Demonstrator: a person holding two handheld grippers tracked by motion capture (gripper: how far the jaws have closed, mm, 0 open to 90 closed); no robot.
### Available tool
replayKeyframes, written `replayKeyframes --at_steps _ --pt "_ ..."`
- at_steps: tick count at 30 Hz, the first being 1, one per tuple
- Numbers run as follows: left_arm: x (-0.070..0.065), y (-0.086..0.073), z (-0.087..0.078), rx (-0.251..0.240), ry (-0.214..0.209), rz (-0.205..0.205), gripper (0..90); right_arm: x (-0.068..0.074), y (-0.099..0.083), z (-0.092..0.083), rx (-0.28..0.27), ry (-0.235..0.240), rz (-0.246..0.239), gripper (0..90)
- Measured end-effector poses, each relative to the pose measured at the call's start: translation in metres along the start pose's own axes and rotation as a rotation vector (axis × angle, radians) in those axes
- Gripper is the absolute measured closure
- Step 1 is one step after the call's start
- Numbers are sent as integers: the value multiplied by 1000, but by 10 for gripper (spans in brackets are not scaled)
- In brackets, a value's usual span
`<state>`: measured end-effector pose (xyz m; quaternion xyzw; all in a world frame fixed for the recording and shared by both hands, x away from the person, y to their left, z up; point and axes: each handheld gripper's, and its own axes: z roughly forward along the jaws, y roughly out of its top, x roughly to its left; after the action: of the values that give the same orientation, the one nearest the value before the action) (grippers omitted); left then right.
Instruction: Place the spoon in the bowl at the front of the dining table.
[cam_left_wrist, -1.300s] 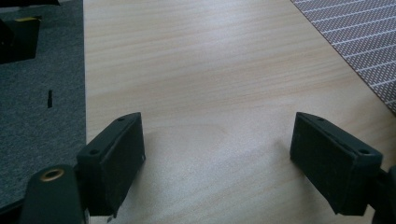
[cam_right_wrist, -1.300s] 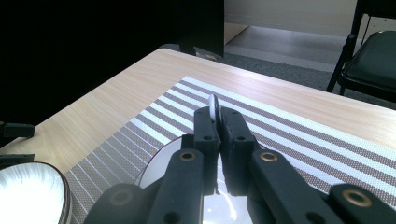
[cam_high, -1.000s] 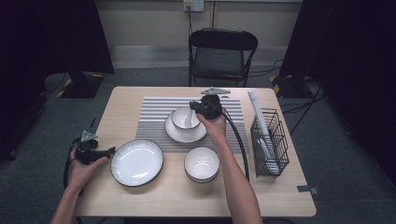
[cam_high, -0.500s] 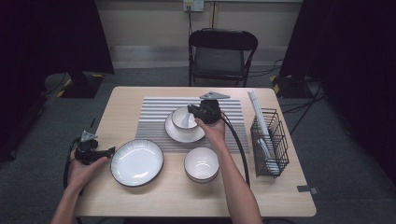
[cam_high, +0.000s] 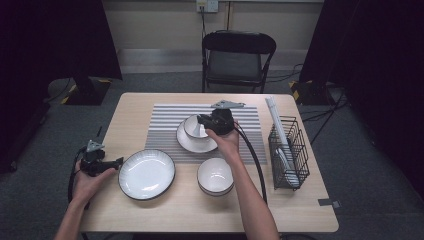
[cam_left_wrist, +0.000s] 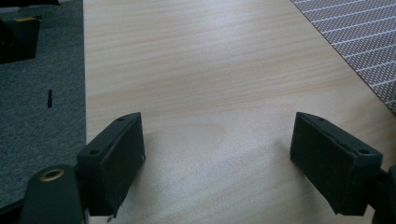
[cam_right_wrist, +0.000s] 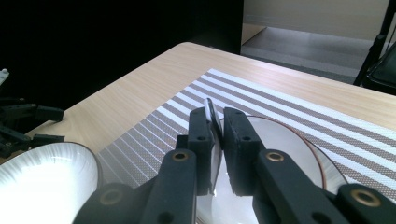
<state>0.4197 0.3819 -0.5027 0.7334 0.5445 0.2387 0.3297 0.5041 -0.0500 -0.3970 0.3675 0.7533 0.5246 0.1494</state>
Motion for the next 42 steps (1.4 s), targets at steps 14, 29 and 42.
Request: replayKeyframes --at_steps 14,29,42 --pt "0 0 0 0 0 0 173 9 5 5 16 35 -20 796" --pt "0 0 0 0 0 0 173 23 6 14 33 57 -31 773" --pt "0 0 0 0 0 0 173 32 8 25 60 69 -35 766"
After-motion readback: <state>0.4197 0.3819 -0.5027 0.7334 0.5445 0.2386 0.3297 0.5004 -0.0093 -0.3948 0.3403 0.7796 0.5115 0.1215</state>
